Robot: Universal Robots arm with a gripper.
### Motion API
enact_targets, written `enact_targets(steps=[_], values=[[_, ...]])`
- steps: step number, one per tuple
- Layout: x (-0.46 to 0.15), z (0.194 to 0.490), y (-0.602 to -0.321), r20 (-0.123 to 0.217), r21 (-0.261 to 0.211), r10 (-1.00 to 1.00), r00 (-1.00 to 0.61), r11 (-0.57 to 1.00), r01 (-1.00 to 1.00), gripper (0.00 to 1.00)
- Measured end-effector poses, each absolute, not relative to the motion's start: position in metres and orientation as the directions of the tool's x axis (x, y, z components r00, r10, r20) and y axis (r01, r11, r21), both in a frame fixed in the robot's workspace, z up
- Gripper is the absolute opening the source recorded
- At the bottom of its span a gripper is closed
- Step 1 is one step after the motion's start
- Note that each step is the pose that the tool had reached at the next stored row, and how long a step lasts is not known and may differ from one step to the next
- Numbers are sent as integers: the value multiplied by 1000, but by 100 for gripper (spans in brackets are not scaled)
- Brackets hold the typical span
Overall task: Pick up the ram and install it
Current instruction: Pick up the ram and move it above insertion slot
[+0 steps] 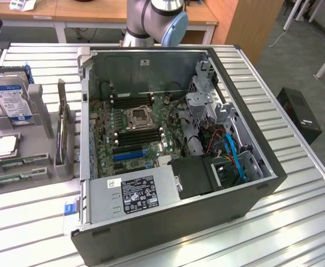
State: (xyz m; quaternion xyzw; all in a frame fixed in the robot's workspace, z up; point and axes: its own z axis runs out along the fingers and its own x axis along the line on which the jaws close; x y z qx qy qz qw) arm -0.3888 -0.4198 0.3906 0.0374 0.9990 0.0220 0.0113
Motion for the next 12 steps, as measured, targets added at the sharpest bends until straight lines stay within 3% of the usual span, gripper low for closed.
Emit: enact_targets(steps=[12], values=[[-389, 391, -420, -21, 45, 46, -999, 998, 45, 11]])
